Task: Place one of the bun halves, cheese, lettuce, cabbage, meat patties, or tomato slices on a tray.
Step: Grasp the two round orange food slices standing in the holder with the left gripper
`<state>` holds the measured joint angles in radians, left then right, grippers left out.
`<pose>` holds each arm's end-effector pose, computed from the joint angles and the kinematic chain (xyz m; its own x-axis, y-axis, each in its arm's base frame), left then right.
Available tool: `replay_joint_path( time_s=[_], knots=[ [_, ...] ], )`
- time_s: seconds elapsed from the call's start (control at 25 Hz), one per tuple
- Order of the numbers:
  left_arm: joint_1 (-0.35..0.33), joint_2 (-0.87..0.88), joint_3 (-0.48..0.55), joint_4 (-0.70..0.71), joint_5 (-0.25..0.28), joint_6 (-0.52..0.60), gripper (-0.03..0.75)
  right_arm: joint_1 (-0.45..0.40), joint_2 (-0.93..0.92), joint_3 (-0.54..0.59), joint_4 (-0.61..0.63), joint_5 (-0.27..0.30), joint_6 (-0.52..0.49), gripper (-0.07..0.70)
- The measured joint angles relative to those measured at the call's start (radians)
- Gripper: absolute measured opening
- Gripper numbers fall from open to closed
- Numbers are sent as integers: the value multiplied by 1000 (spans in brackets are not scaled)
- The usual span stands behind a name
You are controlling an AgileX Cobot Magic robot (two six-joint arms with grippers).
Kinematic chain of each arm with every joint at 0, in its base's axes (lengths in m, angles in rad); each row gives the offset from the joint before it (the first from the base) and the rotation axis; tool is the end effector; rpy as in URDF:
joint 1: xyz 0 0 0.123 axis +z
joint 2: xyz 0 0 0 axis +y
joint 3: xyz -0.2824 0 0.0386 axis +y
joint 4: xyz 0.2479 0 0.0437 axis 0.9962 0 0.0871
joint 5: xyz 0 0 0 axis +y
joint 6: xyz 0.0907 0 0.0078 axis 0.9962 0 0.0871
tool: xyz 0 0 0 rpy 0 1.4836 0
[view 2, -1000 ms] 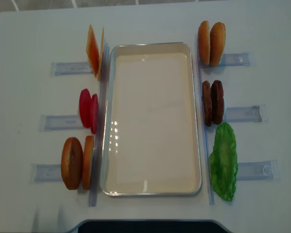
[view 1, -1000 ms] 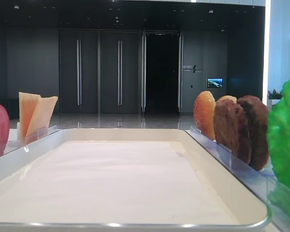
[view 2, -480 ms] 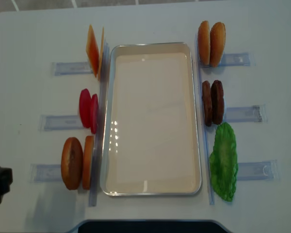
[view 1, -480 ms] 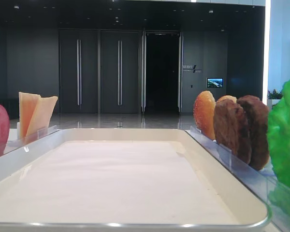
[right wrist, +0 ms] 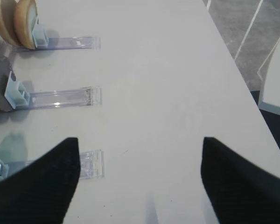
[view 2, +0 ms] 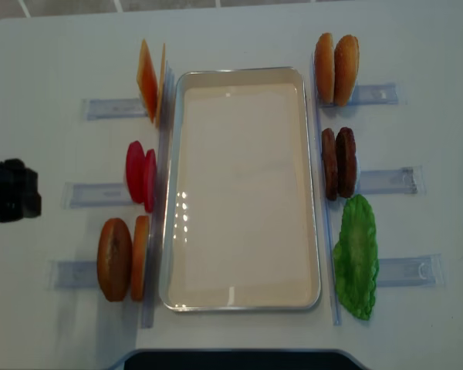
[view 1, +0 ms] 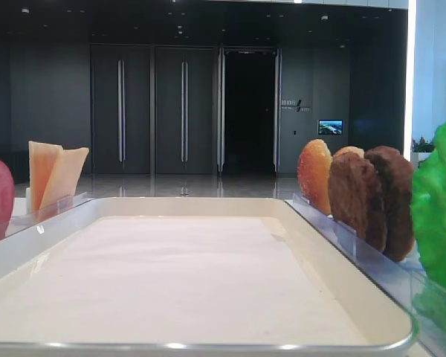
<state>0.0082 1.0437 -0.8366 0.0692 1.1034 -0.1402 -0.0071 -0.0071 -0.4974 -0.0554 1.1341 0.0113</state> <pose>0.1737 0.0070 0.2928 -0.9311 -0.1162 -0.3457 -0.1313 0.9911 0.0205 -0.0090 -0.0045 0.2707 -0.5162 -0.0085 -0.8564 0.0438 0.9984 -0.0363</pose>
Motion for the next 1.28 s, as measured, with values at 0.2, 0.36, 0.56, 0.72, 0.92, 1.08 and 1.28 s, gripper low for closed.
replay_joint_path(
  time_s=[0.2, 0.36, 0.56, 0.72, 0.92, 1.08, 1.28],
  knots=[
    [0, 122, -88, -43, 9, -1, 516, 0, 0, 0, 0, 0, 0, 541],
    [0, 210, -121, -92, 48, 16, 516, 0, 0, 0, 0, 0, 0, 541],
    [-20, 233, -124, -98, 67, 16, 516, 0, 0, 0, 0, 0, 0, 541],
    [-88, 233, -128, -69, 83, -33, 516, 0, 0, 0, 0, 0, 0, 541],
    [-234, 233, -128, -61, 83, -164, 516, 0, 0, 0, 0, 0, 0, 541],
    [-366, 233, -128, -47, 64, -276, 516, 0, 0, 0, 0, 0, 0, 541],
    [-523, 237, -128, -26, 36, -405, 516, 0, 0, 0, 0, 0, 0, 541]
  ],
)
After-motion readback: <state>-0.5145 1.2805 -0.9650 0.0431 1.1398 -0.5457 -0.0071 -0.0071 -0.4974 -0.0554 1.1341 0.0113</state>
